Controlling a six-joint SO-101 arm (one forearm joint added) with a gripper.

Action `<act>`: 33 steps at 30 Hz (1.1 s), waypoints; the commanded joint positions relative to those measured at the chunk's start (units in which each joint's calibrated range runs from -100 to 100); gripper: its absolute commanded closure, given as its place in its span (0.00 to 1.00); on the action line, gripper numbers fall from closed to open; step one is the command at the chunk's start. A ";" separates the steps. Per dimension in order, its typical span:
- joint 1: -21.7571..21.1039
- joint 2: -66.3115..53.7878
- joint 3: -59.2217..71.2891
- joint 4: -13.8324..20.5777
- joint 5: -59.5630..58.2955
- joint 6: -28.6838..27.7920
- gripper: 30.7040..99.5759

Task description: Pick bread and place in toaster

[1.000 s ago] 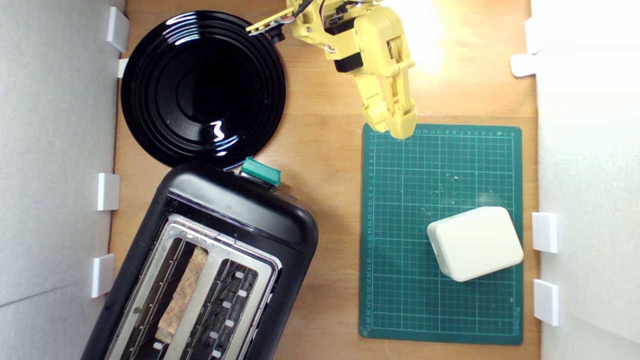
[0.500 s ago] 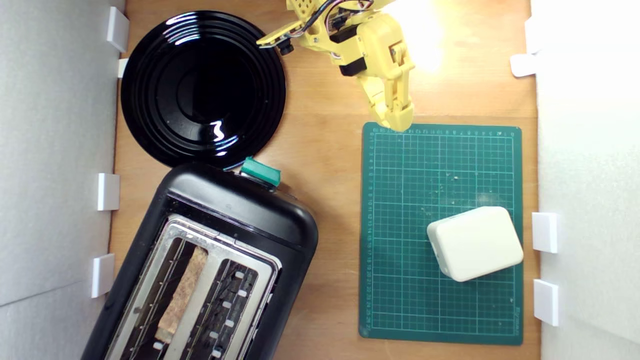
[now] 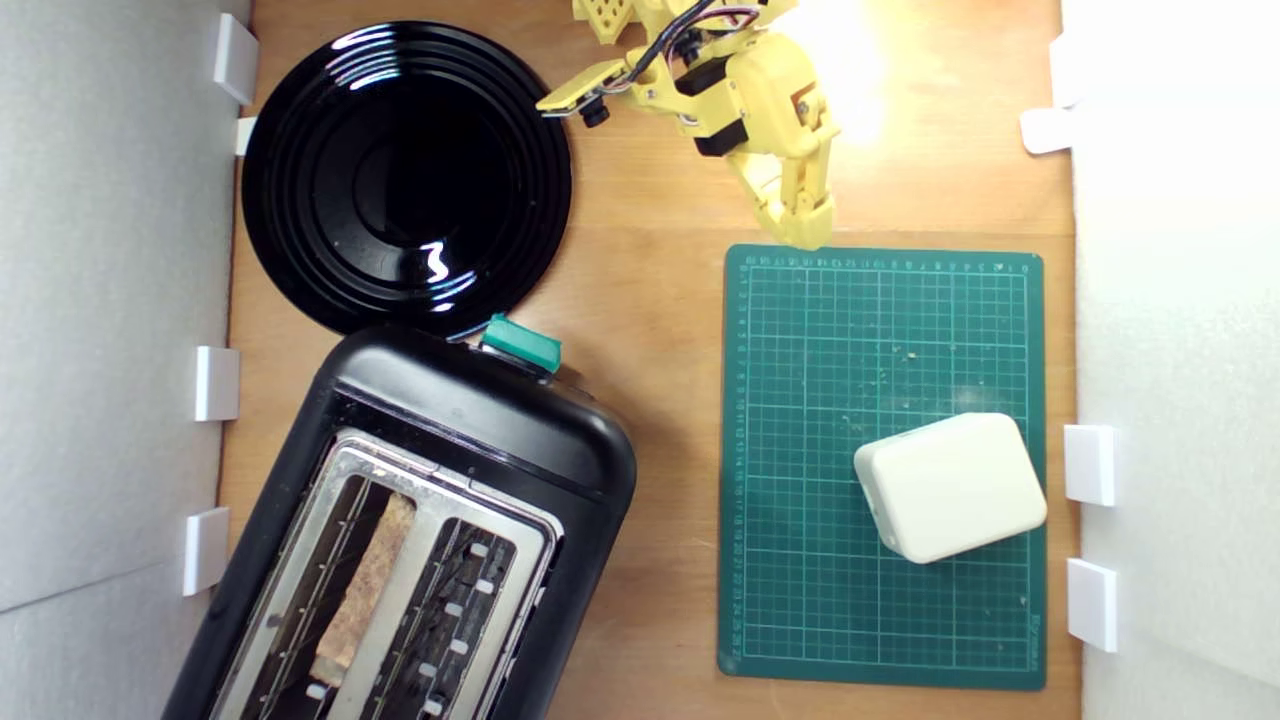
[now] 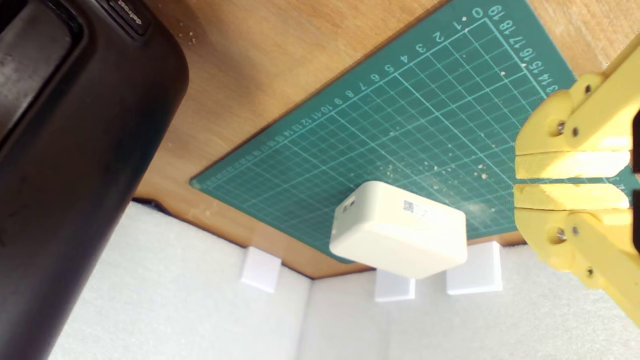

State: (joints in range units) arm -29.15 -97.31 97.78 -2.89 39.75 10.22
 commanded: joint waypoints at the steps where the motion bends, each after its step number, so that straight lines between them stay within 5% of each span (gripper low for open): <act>1: -1.39 -0.86 0.13 -0.56 -0.75 -0.10 0.83; 16: -1.47 -1.19 0.68 -4.73 4.54 -0.15 0.86; 27: -0.34 -1.27 0.68 1.62 6.84 -3.71 0.86; 33: 2.48 -1.36 0.68 1.98 6.84 -3.86 0.86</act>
State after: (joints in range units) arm -29.70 -97.98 98.15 -1.55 46.44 6.49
